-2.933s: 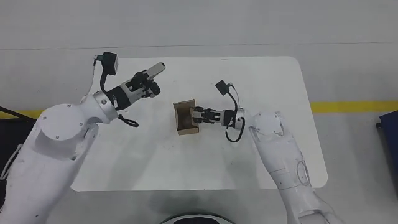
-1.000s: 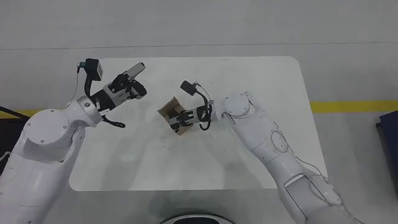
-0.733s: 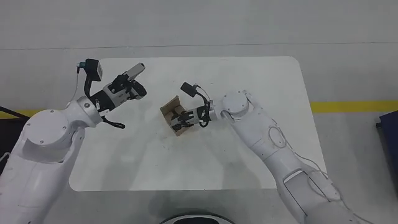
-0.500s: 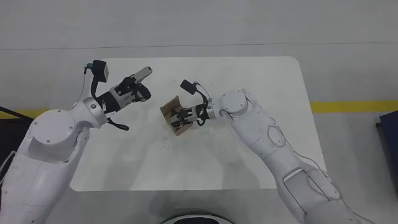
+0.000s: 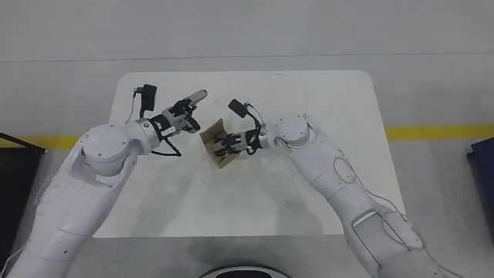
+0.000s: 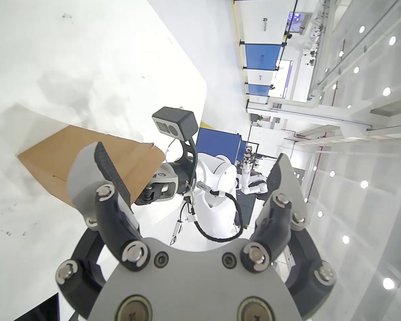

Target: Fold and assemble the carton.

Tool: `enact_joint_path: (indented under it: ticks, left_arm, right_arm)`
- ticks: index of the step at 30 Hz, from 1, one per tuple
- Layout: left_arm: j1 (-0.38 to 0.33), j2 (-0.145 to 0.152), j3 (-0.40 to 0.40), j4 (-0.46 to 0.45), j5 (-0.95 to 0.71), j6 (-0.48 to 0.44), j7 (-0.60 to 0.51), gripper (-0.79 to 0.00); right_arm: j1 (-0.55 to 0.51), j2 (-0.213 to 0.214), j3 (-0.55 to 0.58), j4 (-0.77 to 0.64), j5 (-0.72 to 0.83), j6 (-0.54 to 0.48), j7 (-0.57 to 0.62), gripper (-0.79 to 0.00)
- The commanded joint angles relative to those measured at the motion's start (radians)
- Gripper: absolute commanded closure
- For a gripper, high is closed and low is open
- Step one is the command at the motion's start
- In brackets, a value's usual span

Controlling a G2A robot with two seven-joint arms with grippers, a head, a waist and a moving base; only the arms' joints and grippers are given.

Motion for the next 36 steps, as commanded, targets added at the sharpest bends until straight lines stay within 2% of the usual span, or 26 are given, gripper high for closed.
enact_joint_path:
  ticks: [1, 8, 23, 25, 32, 36]
  left_arm:
    - [-0.012, -0.005, 0.014, 0.02, -0.011, 0.008, 0.005, -0.785]
    - [-0.011, -0.018, 0.035, 0.04, -0.072, 0.007, 0.012, -0.785]
    - [0.001, -0.019, 0.05, 0.011, 0.002, 0.006, -0.005, -0.785]
    - [0.003, -0.02, 0.048, 0.008, 0.006, 0.005, -0.005, -0.785]
    - [0.017, -0.02, 0.03, 0.002, -0.001, -0.004, 0.0, -0.785]
    - [0.019, -0.021, 0.025, 0.002, -0.001, -0.006, -0.005, -0.785]
  right_arm:
    - [-0.006, 0.003, 0.003, -0.01, -0.003, 0.002, -0.001, 0.0]
    - [-0.018, 0.008, 0.001, -0.038, -0.011, 0.001, -0.003, 0.0]
    - [-0.128, 0.047, 0.066, -0.216, -0.064, 0.017, -0.08, 0.0]
    - [-0.161, 0.053, 0.068, -0.272, -0.089, 0.031, -0.101, 0.0]
    - [-0.336, 0.094, 0.186, -0.415, -0.069, -0.08, -0.136, 0.0]
    - [-0.429, 0.118, 0.251, -0.497, -0.096, -0.073, -0.141, 0.0]
